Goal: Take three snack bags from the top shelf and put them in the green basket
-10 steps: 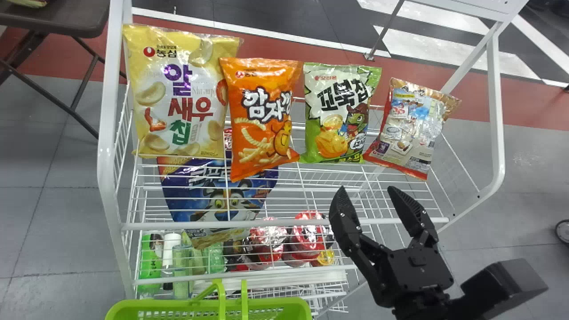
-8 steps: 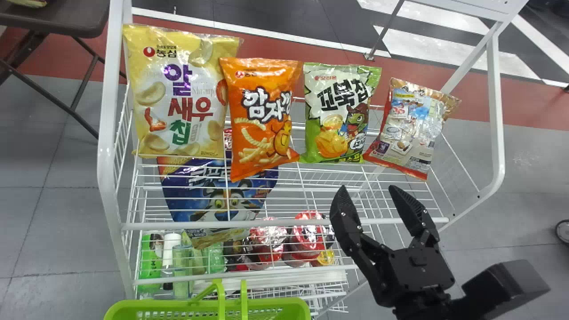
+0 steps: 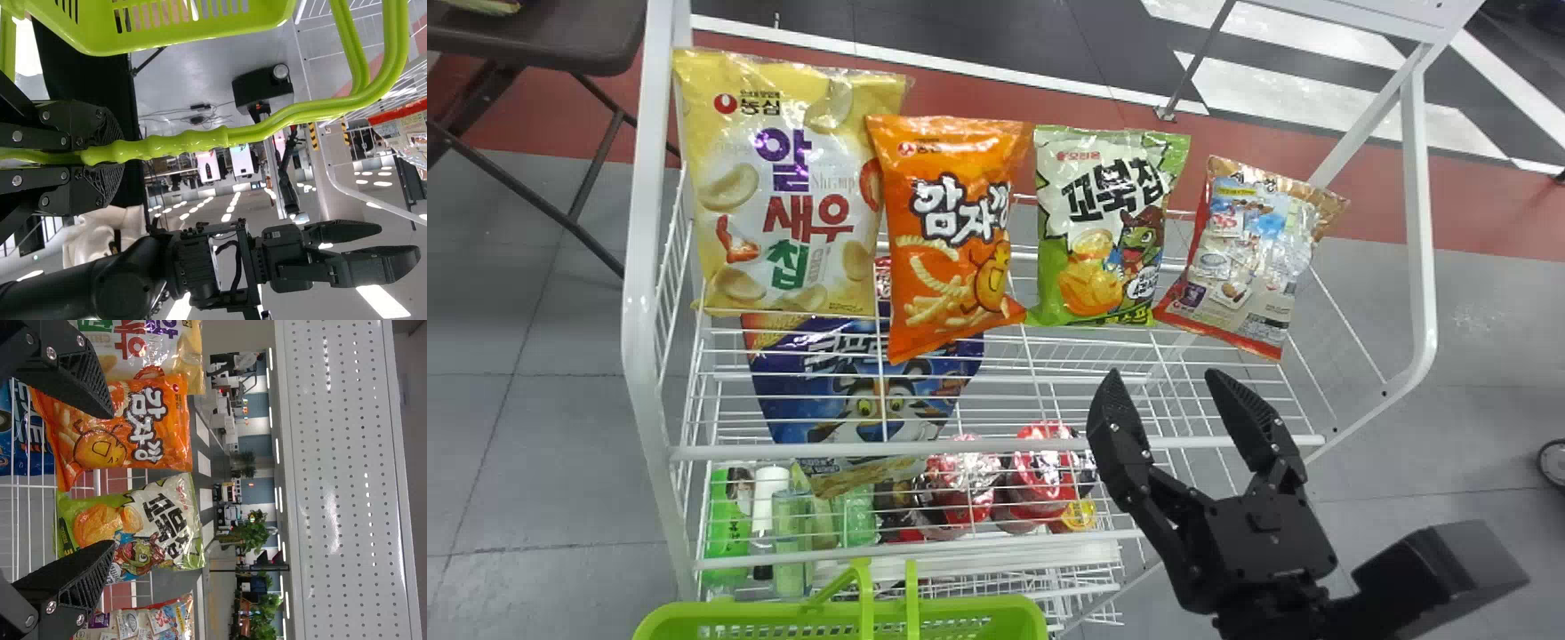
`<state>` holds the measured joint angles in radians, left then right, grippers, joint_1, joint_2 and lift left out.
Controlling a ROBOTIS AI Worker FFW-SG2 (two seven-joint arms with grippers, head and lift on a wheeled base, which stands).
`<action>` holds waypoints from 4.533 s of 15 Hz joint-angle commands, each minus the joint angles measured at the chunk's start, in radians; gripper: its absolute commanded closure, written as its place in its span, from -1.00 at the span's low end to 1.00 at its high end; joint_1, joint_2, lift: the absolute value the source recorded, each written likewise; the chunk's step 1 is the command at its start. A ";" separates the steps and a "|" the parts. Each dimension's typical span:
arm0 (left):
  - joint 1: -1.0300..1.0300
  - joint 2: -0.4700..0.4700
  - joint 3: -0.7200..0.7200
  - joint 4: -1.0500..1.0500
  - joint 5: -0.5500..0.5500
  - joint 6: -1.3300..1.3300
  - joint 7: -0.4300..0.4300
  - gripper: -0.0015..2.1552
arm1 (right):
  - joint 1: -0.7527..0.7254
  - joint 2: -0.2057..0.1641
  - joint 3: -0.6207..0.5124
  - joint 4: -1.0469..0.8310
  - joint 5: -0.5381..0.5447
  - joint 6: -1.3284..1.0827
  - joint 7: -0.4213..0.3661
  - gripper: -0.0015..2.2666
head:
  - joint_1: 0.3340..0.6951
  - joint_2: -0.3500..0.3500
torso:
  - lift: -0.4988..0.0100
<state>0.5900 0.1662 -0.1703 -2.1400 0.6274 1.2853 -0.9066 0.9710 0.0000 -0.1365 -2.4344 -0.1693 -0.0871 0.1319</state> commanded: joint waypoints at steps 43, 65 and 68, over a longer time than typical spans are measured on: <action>-0.002 -0.007 0.022 0.012 0.014 -0.022 -0.032 0.14 | -0.400 0.001 -0.109 -0.015 -0.056 0.605 0.302 0.97 | 1.00 -1.00 | 0.79; 0.028 -0.022 0.008 -0.008 0.008 -0.111 -0.029 0.14 | -0.245 -0.031 -0.118 -0.046 -0.079 1.659 0.485 0.43 | 1.00 -1.00 | 0.79; 0.024 -0.022 0.006 -0.008 0.006 -0.111 -0.023 0.14 | -0.250 -0.037 -0.141 -0.089 -0.081 1.659 0.491 -1.00 | 1.00 -1.00 | 0.79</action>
<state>0.6157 0.1436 -0.1637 -2.1479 0.6343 1.1744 -0.9301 0.7222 -0.0342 -0.2631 -2.4980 -0.2492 1.5609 0.6209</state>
